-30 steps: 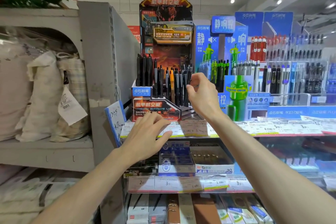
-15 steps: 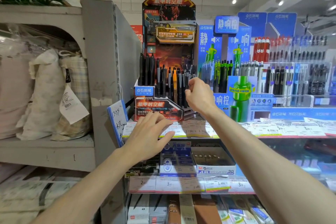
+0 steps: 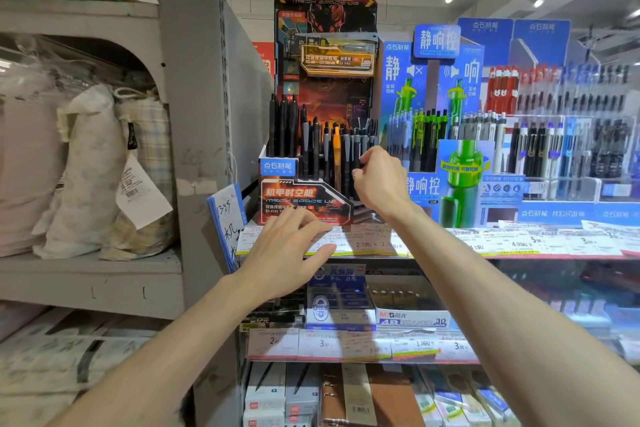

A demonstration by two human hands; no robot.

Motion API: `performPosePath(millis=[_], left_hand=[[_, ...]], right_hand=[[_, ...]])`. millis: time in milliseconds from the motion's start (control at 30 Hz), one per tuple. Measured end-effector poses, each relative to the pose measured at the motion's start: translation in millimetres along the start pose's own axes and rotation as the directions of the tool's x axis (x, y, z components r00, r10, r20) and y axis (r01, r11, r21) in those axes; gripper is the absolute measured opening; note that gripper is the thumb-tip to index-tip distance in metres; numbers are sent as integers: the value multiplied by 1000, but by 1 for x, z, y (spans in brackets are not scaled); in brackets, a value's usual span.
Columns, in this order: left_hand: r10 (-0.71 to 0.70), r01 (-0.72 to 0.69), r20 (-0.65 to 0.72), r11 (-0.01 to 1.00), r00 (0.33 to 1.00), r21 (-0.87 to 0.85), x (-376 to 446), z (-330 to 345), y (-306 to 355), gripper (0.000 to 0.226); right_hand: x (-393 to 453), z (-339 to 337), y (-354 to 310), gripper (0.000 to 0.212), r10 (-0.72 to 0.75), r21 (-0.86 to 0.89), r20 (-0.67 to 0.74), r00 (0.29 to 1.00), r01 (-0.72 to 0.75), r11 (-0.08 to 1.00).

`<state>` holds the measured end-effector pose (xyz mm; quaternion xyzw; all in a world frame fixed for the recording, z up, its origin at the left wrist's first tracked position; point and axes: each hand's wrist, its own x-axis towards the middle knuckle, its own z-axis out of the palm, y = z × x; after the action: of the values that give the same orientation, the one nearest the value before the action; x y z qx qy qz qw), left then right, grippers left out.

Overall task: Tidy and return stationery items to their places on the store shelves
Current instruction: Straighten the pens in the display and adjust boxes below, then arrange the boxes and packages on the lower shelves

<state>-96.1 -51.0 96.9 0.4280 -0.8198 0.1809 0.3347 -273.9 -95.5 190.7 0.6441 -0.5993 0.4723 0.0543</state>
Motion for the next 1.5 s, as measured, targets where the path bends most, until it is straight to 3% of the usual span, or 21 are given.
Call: performPosePath(millis=[367, 733, 1033, 1267, 1367, 1500], left_hand=[[-8, 8, -10, 1000, 1000, -20, -3, 1, 1, 41], [-39, 36, -34, 996, 999, -81, -6, -1, 2, 39], [-80, 63, -161, 992, 984, -106, -38, 4, 12, 35], [-67, 2, -295, 976, 953, -216, -92, 19, 36, 38], [-182, 110, -215, 946, 960, -306, -136, 45, 45, 40], [-404, 400, 86, 811, 911, -427, -200, 87, 53, 51]], right_hand=[[-7, 2, 4, 18, -5, 21, 9, 1000, 5, 1000], [-38, -13, 12, 54, -47, 129, 93, 995, 34, 991], [-127, -27, 65, 64, -335, -99, 103, 937, 344, 934], [-203, -16, 116, 73, -281, -110, 42, 959, 284, 953], [-244, -4, 133, 69, -199, -95, 47, 979, 203, 975], [-308, 22, 155, 74, 16, -64, 183, 983, -4, 998]])
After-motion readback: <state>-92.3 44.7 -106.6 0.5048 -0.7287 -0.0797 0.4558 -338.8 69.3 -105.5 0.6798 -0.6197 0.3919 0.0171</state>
